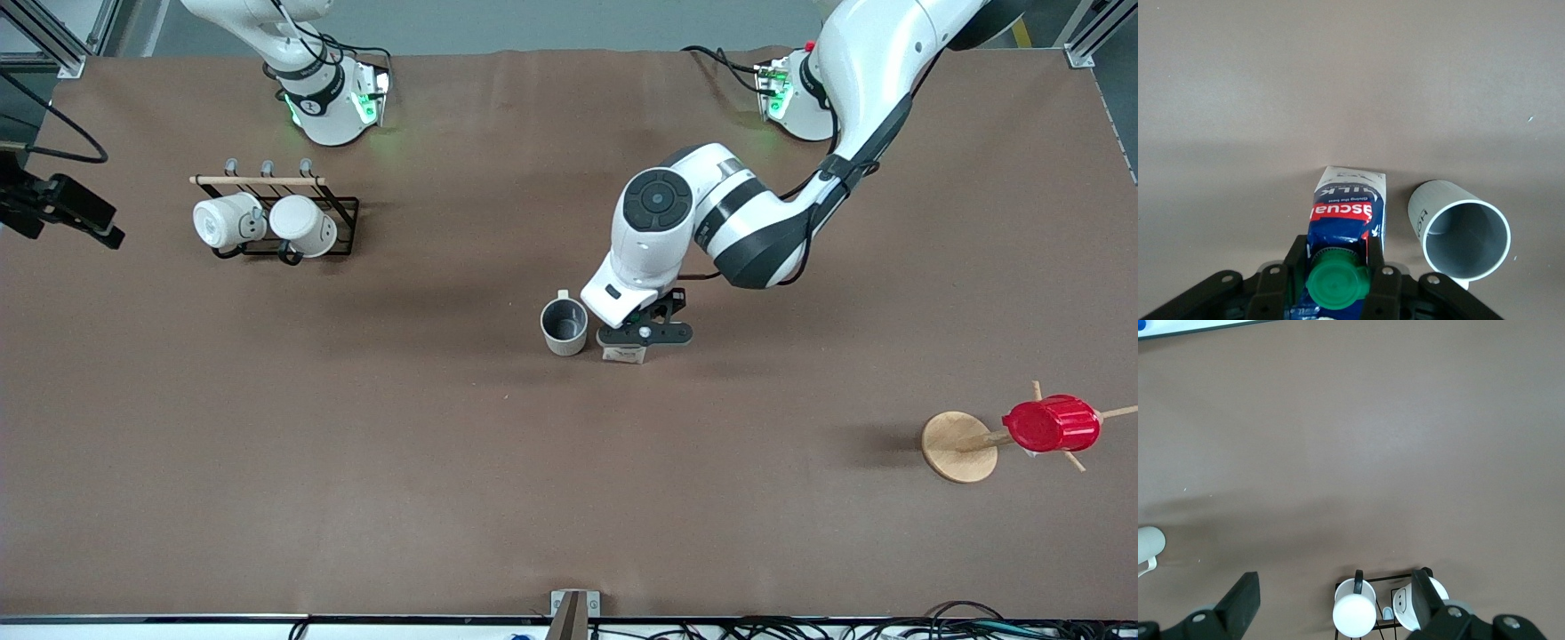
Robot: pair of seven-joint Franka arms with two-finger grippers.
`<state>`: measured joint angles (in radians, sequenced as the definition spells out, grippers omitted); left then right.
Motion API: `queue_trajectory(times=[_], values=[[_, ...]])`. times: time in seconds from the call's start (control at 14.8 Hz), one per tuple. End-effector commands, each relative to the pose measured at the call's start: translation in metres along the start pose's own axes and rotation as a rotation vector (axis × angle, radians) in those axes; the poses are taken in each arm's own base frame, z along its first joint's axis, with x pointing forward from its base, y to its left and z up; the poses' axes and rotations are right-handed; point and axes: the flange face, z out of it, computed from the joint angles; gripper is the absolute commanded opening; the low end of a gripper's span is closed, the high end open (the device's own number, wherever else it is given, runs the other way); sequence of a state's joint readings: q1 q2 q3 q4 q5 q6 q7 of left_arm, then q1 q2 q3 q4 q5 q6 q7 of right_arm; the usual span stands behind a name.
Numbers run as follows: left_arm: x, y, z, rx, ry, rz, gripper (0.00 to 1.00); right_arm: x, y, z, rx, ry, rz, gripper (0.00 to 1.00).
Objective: Place cup and milk on table
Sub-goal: 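Lower the milk carton beside the mug with the left gripper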
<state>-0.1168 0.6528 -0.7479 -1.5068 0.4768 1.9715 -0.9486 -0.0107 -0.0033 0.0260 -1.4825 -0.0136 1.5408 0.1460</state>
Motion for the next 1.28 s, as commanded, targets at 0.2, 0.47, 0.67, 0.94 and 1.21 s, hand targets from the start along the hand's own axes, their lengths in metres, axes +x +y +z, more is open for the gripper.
queue_trajectory(times=[0.2, 0.47, 0.67, 0.94, 1.21], values=[[-0.005, 0.011, -0.006, 0.012, 0.002, -0.023, 0.02, -0.005, -0.018, -0.013, 0.000, 0.005, -0.026, 1.00], [-0.018, 0.014, -0.015, 0.031, -0.025, 0.004, 0.02, -0.005, -0.013, -0.012, -0.001, 0.002, -0.009, 1.00], [-0.021, 0.016, -0.013, 0.032, -0.030, 0.013, 0.03, -0.004, -0.012, -0.013, 0.000, 0.003, -0.007, 1.00], [-0.018, 0.013, -0.009, 0.034, -0.032, 0.016, 0.06, -0.004, -0.012, -0.013, 0.000, 0.003, -0.007, 1.00], [-0.017, 0.013, -0.005, 0.033, -0.037, 0.017, 0.16, -0.004, -0.012, -0.013, -0.001, 0.003, -0.007, 1.00]])
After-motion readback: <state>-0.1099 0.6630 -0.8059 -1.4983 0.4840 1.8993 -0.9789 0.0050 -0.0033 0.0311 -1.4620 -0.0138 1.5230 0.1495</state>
